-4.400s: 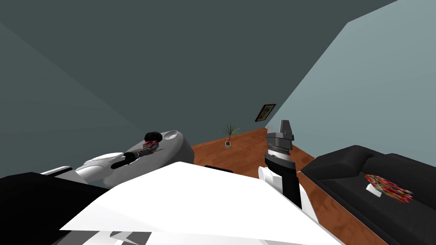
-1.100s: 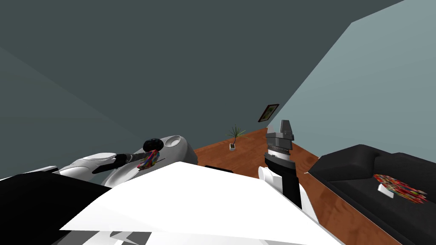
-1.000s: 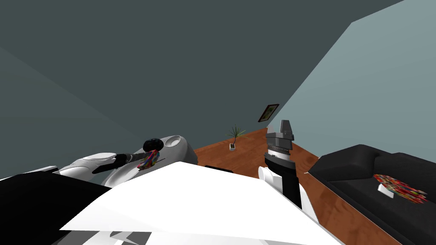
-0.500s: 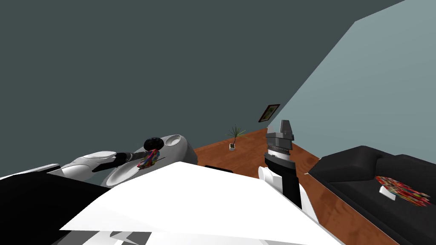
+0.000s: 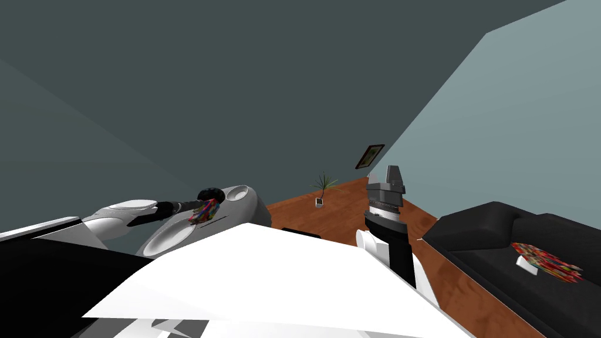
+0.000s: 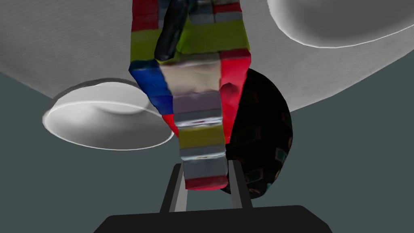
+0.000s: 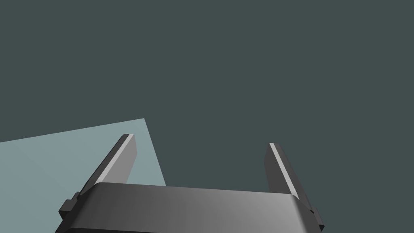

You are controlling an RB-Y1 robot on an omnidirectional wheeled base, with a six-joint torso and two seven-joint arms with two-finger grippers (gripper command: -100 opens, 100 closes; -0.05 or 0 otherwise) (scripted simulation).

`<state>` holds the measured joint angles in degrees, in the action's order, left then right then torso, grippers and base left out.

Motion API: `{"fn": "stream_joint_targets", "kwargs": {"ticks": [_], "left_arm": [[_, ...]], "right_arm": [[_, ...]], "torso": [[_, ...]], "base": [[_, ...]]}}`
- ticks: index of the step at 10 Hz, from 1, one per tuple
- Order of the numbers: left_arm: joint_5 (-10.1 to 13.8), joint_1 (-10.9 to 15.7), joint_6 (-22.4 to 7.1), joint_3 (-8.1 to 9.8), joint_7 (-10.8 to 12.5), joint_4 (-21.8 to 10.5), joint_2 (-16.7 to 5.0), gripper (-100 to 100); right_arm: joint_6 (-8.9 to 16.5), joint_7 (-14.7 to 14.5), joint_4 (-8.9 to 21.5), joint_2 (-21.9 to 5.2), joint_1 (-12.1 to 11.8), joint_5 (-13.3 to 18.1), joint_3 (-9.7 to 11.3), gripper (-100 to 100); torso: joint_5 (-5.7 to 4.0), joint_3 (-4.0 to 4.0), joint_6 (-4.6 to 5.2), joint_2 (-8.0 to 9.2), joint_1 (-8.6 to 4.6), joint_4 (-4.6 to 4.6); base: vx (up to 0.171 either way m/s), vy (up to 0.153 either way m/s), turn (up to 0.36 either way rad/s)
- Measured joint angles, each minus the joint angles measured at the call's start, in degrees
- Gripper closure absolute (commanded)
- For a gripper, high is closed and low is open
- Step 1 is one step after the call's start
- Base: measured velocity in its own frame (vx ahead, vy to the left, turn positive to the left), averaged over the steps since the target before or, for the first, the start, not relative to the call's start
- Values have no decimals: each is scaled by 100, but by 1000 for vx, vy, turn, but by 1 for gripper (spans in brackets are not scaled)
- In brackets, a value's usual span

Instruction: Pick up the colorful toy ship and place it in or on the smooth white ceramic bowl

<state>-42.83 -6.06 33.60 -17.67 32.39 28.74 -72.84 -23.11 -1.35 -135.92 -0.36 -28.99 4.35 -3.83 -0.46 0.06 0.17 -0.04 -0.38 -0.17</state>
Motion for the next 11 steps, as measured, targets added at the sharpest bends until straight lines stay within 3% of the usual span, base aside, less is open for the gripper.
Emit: {"fn": "stream_joint_targets", "kwargs": {"ticks": [1, 2, 4, 5, 7, 9, 10, 11], "left_arm": [[4, 176, 25, 42, -33, -142, -60, 100], [55, 113, 2, 114, -49, -126, -110, 100], [93, -73, -123, 137, 61, 142, -189, 100], [253, -323, -265, 319, 161, 514, -364, 100], [290, -203, -302, 383, 198, 489, -441, 100], [281, 100, -179, 409, 91, 204, -389, 100], [409, -4, -337, 536, 221, 531, -527, 100], [428, 185, -361, 559, 290, 465, -573, 100]], "right_arm": [[0, 0, 0, 0, 0, 0, 0, 0], [0, 0, 0, 0, 0, 0, 0, 0], [0, 0, 0, 0, 0, 0, 0, 0], [0, 0, 0, 0, 0, 0, 0, 0], [0, 0, 0, 0, 0, 0, 0, 0], [0, 0, 0, 0, 0, 0, 0, 0], [0, 0, 0, 0, 0, 0, 0, 0], [0, 0, 0, 0, 0, 0, 0, 0]], "torso": [[0, -2, 1, -3, -7, 1], [2, -1, -11, 1, -6, 3], [1, 3, -11, 7, -6, 1], [-17, 5, 0, 5, -24, -5], [-18, 4, -1, 2, -27, -5], [-25, 7, 0, 5, -29, -9], [-38, 9, 13, 3, -49, -15], [-40, 10, 8, 3, -54, -15]], "base": [[8, -10, -33], [6, -5, 12], [-2, -17, 5], [1, -31, -24], [1, -9, -4], [-3, -30, 3], [-2, -41, -29], [5, -18, -23]]}}
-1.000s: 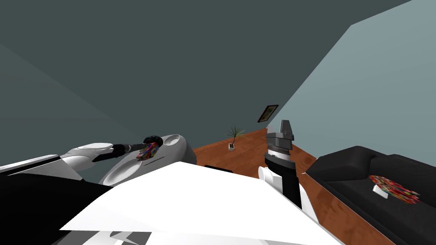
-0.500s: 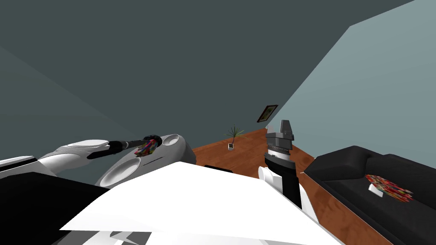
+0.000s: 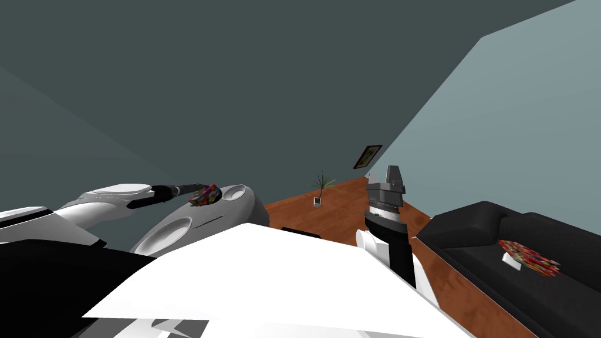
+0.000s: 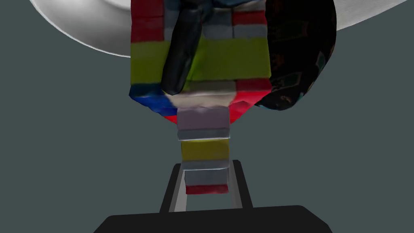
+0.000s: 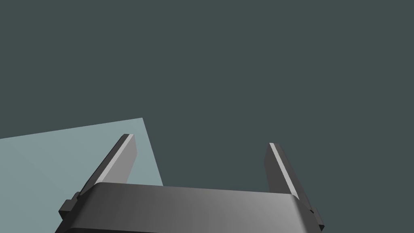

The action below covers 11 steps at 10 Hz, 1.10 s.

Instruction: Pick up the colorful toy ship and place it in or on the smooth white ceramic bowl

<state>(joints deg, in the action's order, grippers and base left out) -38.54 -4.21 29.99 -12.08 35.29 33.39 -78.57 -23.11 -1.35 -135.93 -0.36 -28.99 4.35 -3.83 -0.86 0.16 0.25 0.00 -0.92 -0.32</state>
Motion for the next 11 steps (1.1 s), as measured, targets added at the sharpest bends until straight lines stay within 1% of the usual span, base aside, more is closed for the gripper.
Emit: {"fn": "stream_joint_targets", "kwargs": {"ticks": [1, 2, 3, 4, 5, 6, 7, 8, 9, 10, 11], "left_arm": [[17, 109, 98, 47, -72, -163, 13, 100], [134, 25, 27, 164, -9, 36, -66, 100], [250, -89, -31, 305, 29, 165, -130, 100], [237, 70, 31, 305, -25, 8, -90, 100], [284, 113, 63, 362, -53, -22, -90, 100], [328, 262, 76, 417, -87, -99, -52, 100], [399, 457, 86, 453, -8, -117, -107, 100], [482, 501, 116, 558, -8, -140, -117, 100], [529, 629, 178, 616, -64, -249, -84, 100], [601, 501, 130, 694, -34, -93, -121, 100], [699, 489, 74, 779, 33, 13, -158, 100]], "right_arm": [[0, 0, 0, 0, 0, 0, 0, 0], [0, 0, 0, 0, 0, 0, 0, 0], [0, 0, 0, 0, 0, 0, 0, 0], [0, 0, 0, 0, 0, 0, 0, 0], [0, 0, 0, 0, 0, 0, 0, 0], [0, 0, 0, 0, 0, 0, 0, 0], [0, 0, 0, 0, 0, 0, 0, 0], [0, 0, 0, 0, 0, 0, 0, 0], [0, 0, 0, 0, 0, 0, 0, 0], [0, 0, 0, 0, 0, 0, 0, 0], [0, 0, 0, 0, 0, 0, 0, 0]], "torso": [[6, 3, -11, 6, 7, 0], [-3, 7, -3, 9, -2, -6], [-4, 11, -9, 15, -4, -8], [0, 13, -11, 18, 3, -8], [-5, 16, -10, 20, 1, -11], [-8, 19, -7, 24, -7, -14], [-23, 22, 0, 24, -29, -20], [-20, 24, -7, 28, -31, -20], [-20, 27, -8, 31, -24, -23], [-20, 29, -11, 34, -21, -24], [-28, 32, -6, 36, -30, -28]], "base": [[1, -38, 24], [-1, -33, -9], [-1, -12, -2], [-2, -19, 4], [-12, -32, 9], [-14, -71, 9], [-2, -52, -20], [0, -33, 5], [1, -23, 3], [-1, -42, 10], [7, -78, -9]]}}
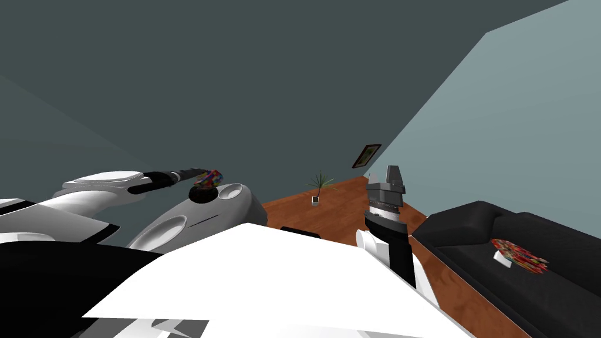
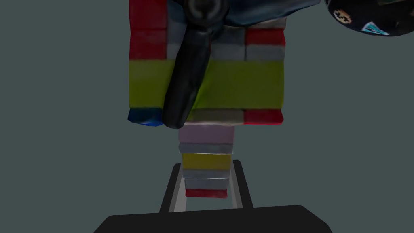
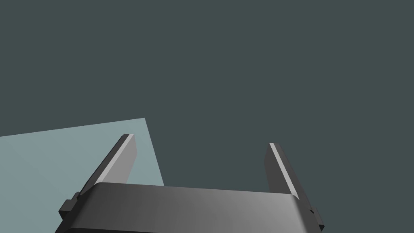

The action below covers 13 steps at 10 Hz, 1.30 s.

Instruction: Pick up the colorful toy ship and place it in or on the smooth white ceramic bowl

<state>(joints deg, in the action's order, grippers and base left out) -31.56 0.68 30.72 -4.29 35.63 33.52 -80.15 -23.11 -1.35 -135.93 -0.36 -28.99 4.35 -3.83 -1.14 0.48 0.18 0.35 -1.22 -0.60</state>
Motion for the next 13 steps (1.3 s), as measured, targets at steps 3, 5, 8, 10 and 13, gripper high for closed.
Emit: {"fn": "stream_joint_targets", "kwargs": {"ticks": [3, 5, 8, 10, 13], "left_arm": [[177, 176, 96, 192, -62, -86, 18, 100], [263, -56, -87, 236, -27, 119, 117, 100], [103, 268, 55, 7, -108, -264, 270, 100], [71, -208, -187, -39, -61, 98, 448, 100], [-206, 334, 37, -384, -200, -611, 722, 100]], "right_arm": [[0, 0, 0, 0, 0, 0, 0, 0], [0, 0, 0, 0, -1, 0, 0, 0], [0, 0, 0, 0, 0, 0, 0, 0], [0, 0, 0, -1, -1, 0, -1, 0], [0, 0, 0, -1, 0, 0, -1, 0]], "torso": [[-5, 4, -2, 5, -9, -4], [-7, -16, 3, -30, -19, 5], [-4, -1, -11, -3, 8, 1], [-1, -1, -18, -2, 26, 2], [-18, 1, -16, 3, 3, 1]], "base": [[33, -51, -20], [83, -59, -19], [27, 15, -10], [34, 44, 5], [16, 28, -7]]}}
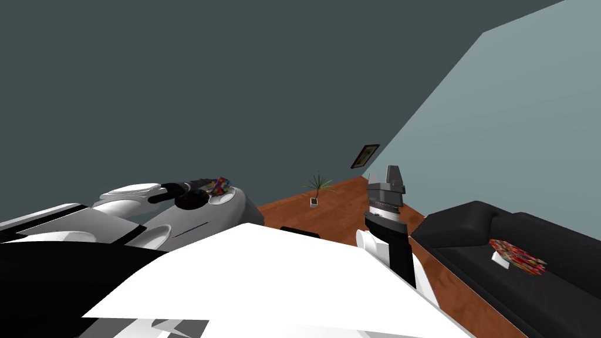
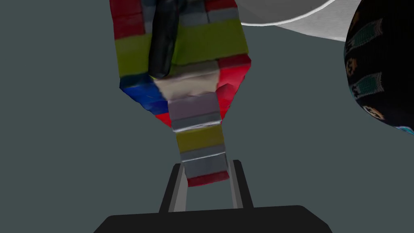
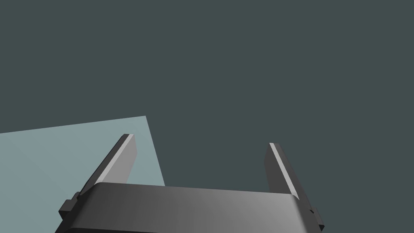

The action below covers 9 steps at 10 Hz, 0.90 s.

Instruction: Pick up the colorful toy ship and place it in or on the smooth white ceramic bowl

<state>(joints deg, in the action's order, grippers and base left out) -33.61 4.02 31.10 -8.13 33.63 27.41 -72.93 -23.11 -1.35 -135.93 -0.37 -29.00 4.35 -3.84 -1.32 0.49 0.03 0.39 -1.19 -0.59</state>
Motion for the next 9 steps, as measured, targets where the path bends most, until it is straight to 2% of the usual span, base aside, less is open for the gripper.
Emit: {"fn": "stream_joint_targets", "kwargs": {"ticks": [1, 2, 3, 4, 8, 9], "left_arm": [[25, -284, -97, 14, 46, 277, 6, 100], [-83, -107, -15, -100, -14, -34, 126, 100], [-58, -425, -146, -88, 53, 295, 110, 100], [-51, -474, -203, -86, 87, 358, 113, -100], [-52, -470, -198, -87, 84, 351, 114, -100], [-52, -470, -198, -87, 84, 351, 114, 0]], "right_arm": [[0, 0, 0, 0, 0, 0, 0, 0], [0, 0, 0, 0, 0, 0, 0, 0], [0, 0, 0, 0, 0, 0, 0, 0], [0, 0, 0, 0, 0, 0, 0, 0], [0, 0, 0, 0, 0, 0, 0, 0], [0, 0, 0, 0, 0, 0, 0, 0]], "torso": [[-12, 3, -2, 2, -5, -4], [-13, 1, -5, 0, -2, -2], [-20, 4, -4, 3, -12, -4], [-32, 7, -1, 7, -28, -7], [-37, 10, -1, 12, -43, -9], [-37, 10, -1, 12, -44, -9]], "base": [[28, 51, -6], [23, 39, -1], [6, 11, 7], [0, 0, 0], [0, 0, 0], [0, 0, 0]]}}
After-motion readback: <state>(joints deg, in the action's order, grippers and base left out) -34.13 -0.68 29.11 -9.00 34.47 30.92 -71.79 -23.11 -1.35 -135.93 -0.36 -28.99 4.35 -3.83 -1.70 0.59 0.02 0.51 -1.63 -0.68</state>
